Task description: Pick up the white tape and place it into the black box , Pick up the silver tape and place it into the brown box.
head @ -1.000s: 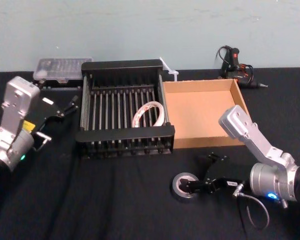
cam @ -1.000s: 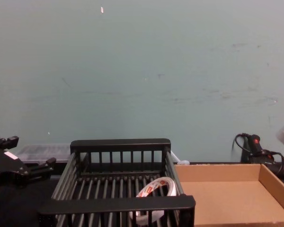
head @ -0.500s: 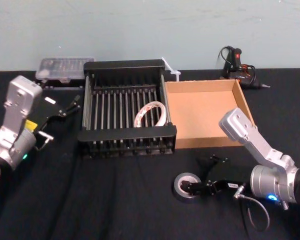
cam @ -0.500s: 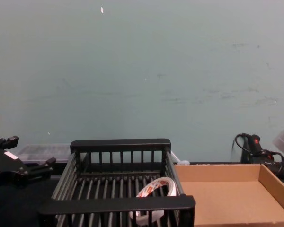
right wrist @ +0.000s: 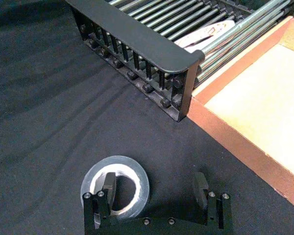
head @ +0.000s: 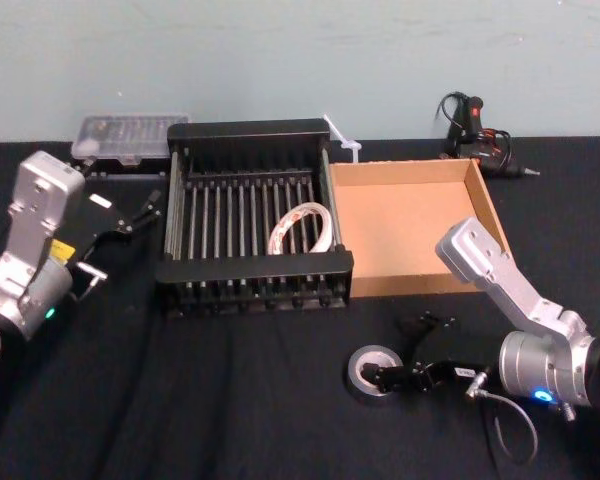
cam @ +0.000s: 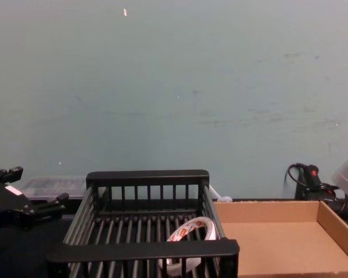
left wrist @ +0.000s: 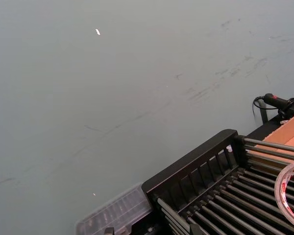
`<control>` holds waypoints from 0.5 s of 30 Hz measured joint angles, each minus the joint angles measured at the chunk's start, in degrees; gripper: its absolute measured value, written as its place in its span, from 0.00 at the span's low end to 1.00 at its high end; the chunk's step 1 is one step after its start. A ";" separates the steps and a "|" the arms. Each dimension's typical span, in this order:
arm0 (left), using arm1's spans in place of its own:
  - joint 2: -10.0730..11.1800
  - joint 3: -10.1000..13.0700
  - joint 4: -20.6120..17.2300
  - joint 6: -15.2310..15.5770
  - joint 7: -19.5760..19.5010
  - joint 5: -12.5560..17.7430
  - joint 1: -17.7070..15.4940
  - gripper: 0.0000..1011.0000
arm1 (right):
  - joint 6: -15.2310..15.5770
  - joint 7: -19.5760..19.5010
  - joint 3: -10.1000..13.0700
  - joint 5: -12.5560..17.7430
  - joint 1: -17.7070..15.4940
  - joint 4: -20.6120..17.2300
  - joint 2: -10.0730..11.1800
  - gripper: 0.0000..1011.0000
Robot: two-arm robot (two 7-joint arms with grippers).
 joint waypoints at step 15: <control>0.00 0.00 0.00 0.00 0.00 0.00 0.00 0.99 | 0.00 -0.01 0.04 0.01 -0.04 -0.01 0.07 0.97</control>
